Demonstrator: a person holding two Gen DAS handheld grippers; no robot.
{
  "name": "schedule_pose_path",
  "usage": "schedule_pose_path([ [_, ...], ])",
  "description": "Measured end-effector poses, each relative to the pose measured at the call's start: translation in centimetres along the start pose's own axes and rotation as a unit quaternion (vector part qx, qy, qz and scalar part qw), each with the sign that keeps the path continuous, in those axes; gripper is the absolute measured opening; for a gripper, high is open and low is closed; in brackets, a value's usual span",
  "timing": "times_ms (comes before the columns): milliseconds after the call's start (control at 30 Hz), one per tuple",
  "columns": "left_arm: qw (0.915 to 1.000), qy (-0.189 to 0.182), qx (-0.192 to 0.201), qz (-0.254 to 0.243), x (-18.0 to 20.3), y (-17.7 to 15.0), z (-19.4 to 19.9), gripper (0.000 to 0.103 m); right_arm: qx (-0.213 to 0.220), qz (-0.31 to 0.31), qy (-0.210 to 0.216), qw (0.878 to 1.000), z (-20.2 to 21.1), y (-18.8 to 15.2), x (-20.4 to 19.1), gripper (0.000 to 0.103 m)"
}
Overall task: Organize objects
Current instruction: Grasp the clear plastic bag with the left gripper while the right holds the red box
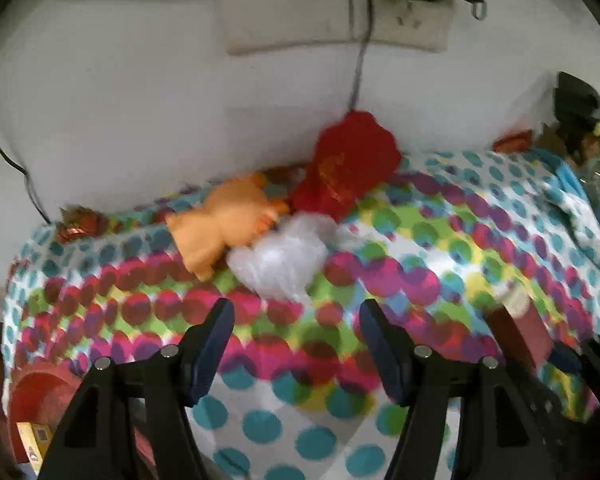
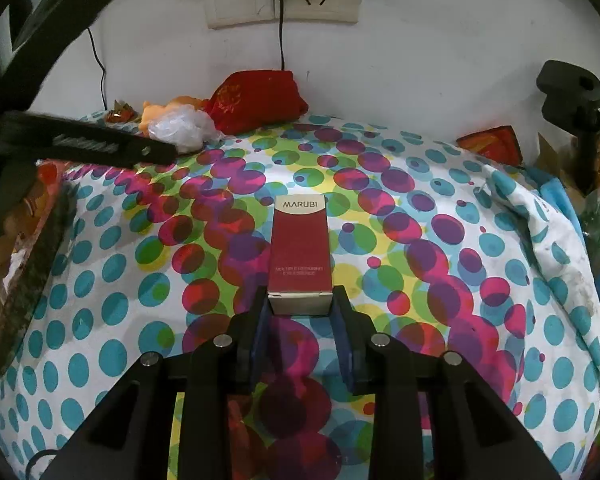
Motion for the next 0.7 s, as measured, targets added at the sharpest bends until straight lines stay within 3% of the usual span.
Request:
schedule_pose_path([
  [200, 0.9994, -0.001, -0.028, 0.021, -0.7, 0.6, -2.8, 0.067, 0.000, 0.000, 0.001, 1.000, -0.1, 0.0, -0.2, 0.031],
  [367, 0.9993, -0.010, -0.018, 0.031, -0.7, 0.9, -3.5, 0.067, 0.000, -0.001, 0.002, 1.000, -0.2, -0.1, -0.2, 0.031],
  [400, 0.9992, -0.013, -0.022, 0.032, -0.7, 0.9, -3.6, 0.063, 0.000, -0.001, 0.001, 1.000, -0.2, -0.1, -0.3, 0.031],
  [433, 0.9989, -0.016, -0.029, 0.032, -0.7, 0.7, -3.8, 0.041, 0.000, 0.001, 0.000, 1.000, -0.2, -0.1, -0.3, 0.031],
  [500, 0.9980, -0.023, -0.042, 0.041, -0.6, 0.6, -4.2, 0.017, 0.000, 0.000, 0.000, 1.000, -0.2, -0.1, -0.3, 0.031],
  [700, 0.9970, -0.031, -0.032, 0.063, -1.1, -0.1, -3.2, 0.016, 0.000, 0.001, -0.001, 1.000, -0.2, -0.1, -0.3, 0.031],
])
Point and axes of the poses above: each gripper's, at about its wrist camera, not at the fingertips, and z roughly against the way its jaws point, x to its right, y to its top, the point moved 3 cm from there along -z, roughly the way its jaws point, and after that the axes turned 12 degrees about x, right-handed, at the moved point
